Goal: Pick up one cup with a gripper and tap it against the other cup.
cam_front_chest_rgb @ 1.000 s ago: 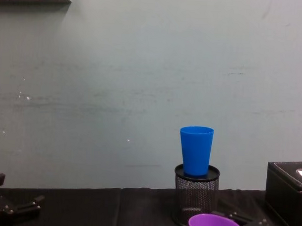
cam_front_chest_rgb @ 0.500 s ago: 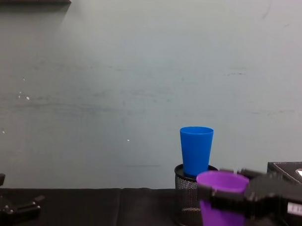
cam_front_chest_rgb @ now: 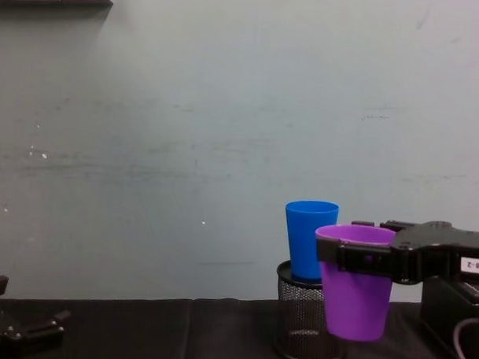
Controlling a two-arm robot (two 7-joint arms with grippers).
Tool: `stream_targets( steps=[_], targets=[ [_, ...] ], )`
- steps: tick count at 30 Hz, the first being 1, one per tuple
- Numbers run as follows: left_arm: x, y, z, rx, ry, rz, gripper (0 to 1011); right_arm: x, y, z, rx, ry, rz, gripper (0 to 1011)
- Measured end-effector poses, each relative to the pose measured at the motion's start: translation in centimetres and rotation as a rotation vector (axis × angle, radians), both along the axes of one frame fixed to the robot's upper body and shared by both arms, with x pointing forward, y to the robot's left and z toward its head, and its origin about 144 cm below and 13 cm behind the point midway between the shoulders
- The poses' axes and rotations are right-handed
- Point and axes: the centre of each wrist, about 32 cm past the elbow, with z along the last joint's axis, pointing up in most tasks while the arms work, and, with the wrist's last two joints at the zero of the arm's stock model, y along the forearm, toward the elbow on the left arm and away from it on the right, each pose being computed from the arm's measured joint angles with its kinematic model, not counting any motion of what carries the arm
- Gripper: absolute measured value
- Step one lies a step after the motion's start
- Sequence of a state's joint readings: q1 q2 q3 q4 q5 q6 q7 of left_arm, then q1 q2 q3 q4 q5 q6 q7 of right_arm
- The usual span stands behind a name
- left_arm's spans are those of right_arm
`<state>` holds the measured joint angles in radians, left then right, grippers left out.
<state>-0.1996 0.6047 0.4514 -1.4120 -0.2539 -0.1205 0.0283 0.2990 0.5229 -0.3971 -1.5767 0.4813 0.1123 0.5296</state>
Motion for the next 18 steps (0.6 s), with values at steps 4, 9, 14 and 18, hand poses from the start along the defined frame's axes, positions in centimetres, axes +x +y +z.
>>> stream_targets(
  steps=[4,9,14,18],
  targets=[
    [0.0,0.0,0.0,0.0,0.0,0.0,1000,-0.08,0.11,0.28,-0.003,-0.009,-0.001,747],
    [0.0,0.0,0.0,0.0,0.0,0.0,1000,-0.15,0.14,0.37,-0.003,-0.015,-0.003,748],
    [0.0,0.0,0.0,0.0,0.0,0.0,1000,-0.15,0.15,0.36,-0.003,-0.015,-0.003,747],
    [0.0,0.0,0.0,0.0,0.0,0.0,1000,-0.14,0.15,0.36,-0.002,-0.014,-0.002,747]
  ],
)
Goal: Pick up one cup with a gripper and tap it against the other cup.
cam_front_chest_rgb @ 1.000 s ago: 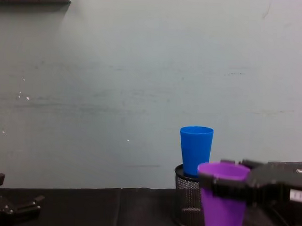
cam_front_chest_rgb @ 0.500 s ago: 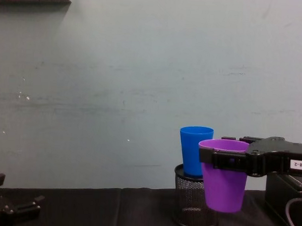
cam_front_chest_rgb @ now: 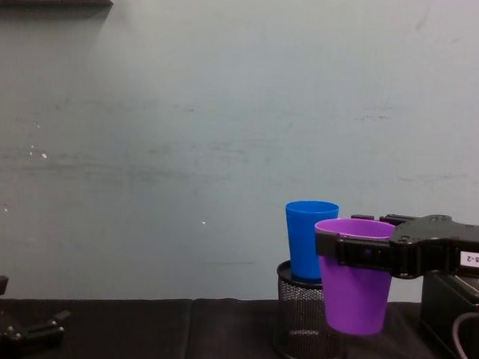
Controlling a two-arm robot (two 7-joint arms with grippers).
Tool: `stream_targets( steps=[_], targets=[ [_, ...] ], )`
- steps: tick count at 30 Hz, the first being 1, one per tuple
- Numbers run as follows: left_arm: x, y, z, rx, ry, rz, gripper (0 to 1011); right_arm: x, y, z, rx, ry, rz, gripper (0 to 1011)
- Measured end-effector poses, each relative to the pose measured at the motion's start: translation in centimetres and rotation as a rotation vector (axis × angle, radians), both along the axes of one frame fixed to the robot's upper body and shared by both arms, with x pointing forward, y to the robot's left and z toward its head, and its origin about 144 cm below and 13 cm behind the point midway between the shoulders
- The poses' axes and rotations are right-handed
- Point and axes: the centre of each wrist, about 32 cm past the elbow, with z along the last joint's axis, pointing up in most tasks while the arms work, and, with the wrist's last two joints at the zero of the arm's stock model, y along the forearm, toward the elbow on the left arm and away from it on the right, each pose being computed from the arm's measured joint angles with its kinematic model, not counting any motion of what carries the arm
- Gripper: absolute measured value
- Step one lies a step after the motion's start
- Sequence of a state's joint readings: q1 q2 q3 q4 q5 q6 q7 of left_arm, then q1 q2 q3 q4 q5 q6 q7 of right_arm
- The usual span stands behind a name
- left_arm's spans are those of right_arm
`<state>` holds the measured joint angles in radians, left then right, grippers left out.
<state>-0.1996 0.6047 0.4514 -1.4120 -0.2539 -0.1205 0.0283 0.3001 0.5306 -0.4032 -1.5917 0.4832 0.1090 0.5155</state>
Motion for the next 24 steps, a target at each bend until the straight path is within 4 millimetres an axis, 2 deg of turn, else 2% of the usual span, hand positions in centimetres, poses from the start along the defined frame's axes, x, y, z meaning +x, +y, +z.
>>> stream_targets(
  steps=[24],
  targets=[
    [0.0,0.0,0.0,0.0,0.0,0.0,1000,0.03,-0.03,0.0,0.001,0.003,0.0,747]
  ],
)
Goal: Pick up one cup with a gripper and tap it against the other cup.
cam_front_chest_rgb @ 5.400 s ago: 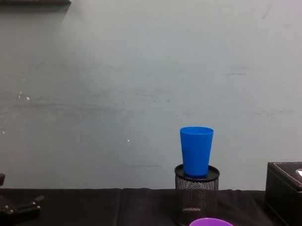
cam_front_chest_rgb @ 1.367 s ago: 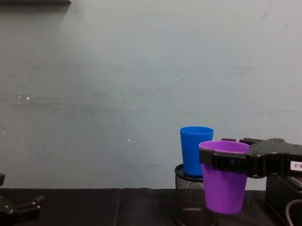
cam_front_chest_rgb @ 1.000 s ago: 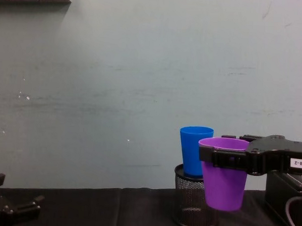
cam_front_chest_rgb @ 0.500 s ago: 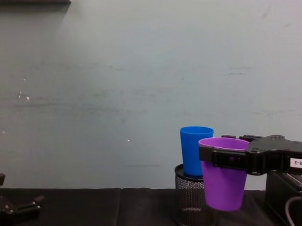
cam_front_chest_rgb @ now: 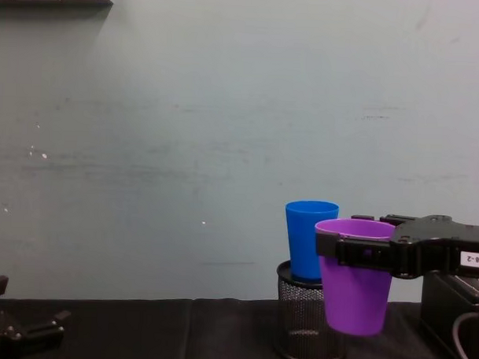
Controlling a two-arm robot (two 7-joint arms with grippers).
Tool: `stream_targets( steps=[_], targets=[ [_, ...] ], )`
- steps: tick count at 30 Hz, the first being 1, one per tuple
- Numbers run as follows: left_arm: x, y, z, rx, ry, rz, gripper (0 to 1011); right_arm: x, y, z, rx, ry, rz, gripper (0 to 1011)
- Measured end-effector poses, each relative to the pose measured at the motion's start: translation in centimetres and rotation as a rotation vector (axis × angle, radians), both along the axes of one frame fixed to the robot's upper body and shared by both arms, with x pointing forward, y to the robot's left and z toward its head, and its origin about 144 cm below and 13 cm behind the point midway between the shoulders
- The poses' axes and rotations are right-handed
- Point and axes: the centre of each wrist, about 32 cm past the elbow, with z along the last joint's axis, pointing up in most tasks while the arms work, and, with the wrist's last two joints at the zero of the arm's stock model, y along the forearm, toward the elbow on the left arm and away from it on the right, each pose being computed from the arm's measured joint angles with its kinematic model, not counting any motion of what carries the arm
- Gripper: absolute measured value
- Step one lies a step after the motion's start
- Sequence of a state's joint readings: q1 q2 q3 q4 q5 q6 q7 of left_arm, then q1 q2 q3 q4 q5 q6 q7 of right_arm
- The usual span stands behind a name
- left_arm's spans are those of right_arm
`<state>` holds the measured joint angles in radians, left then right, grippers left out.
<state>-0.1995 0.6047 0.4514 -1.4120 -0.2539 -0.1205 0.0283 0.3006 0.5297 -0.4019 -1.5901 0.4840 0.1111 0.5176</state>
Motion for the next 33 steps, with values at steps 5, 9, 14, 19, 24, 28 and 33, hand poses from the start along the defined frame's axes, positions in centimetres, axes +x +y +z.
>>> stream_targets(
  steps=[5,9,14,19,24,28,33],
  targets=[
    [0.0,0.0,0.0,0.0,0.0,0.0,1000,0.0,0.0,0.0,0.0,0.0,0.0,747],
    [0.0,0.0,0.0,0.0,0.0,0.0,1000,0.0,0.0,0.0,0.0,0.0,0.0,747],
    [0.0,0.0,0.0,0.0,0.0,0.0,1000,0.0,0.0,0.0,0.0,0.0,0.0,747],
    [0.0,0.0,0.0,0.0,0.0,0.0,1000,0.0,0.0,0.0,0.0,0.0,0.0,747],
    [0.0,0.0,0.0,0.0,0.0,0.0,1000,0.0,0.0,0.0,0.0,0.0,0.0,747],
    [0.0,0.0,0.0,0.0,0.0,0.0,1000,0.4,0.2,-0.3,0.003,0.009,0.002,747],
    [0.0,0.0,0.0,0.0,0.0,0.0,1000,1.5,0.9,-0.9,0.01,0.026,-0.001,747]
  ],
)
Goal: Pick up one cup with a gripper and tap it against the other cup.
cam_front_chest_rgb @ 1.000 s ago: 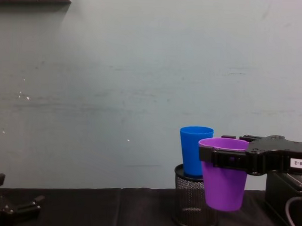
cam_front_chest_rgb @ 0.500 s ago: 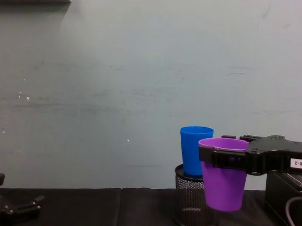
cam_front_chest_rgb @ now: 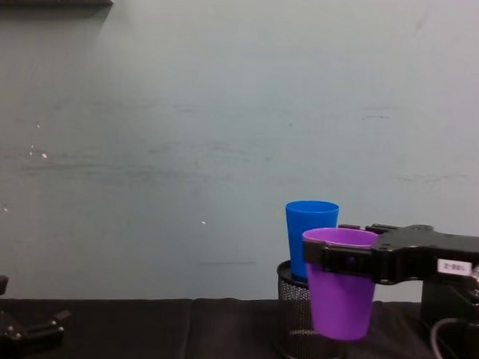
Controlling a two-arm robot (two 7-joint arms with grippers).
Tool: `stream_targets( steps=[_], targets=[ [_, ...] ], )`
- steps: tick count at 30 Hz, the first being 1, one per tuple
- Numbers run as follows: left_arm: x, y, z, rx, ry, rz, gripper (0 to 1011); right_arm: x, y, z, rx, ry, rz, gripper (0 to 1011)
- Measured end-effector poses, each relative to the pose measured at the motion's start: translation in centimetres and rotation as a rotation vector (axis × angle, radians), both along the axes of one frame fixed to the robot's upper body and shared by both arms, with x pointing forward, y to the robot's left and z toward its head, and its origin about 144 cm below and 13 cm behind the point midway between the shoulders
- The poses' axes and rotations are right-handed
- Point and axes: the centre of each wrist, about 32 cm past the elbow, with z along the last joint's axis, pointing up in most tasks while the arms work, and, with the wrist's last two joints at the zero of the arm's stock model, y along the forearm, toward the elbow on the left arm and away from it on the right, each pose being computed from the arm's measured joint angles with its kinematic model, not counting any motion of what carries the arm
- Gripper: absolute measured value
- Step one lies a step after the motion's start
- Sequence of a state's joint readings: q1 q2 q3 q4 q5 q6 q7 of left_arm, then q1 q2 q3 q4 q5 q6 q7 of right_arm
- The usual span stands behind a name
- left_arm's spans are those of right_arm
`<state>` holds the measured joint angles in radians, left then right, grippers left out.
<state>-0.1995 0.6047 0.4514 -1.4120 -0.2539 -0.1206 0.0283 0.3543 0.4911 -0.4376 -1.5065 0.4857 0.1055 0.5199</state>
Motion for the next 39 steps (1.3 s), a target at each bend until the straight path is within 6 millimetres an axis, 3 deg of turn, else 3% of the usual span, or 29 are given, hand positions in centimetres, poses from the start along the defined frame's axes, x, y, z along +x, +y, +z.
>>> stream_targets(
  steps=[18,39],
  targets=[
    [0.0,0.0,0.0,0.0,0.0,0.0,1000,3.7,2.2,-1.0,0.006,-0.012,-0.043,747],
    [0.0,0.0,0.0,0.0,0.0,0.0,1000,6.9,2.9,-1.8,0.015,-0.023,-0.095,747]
  ],
)
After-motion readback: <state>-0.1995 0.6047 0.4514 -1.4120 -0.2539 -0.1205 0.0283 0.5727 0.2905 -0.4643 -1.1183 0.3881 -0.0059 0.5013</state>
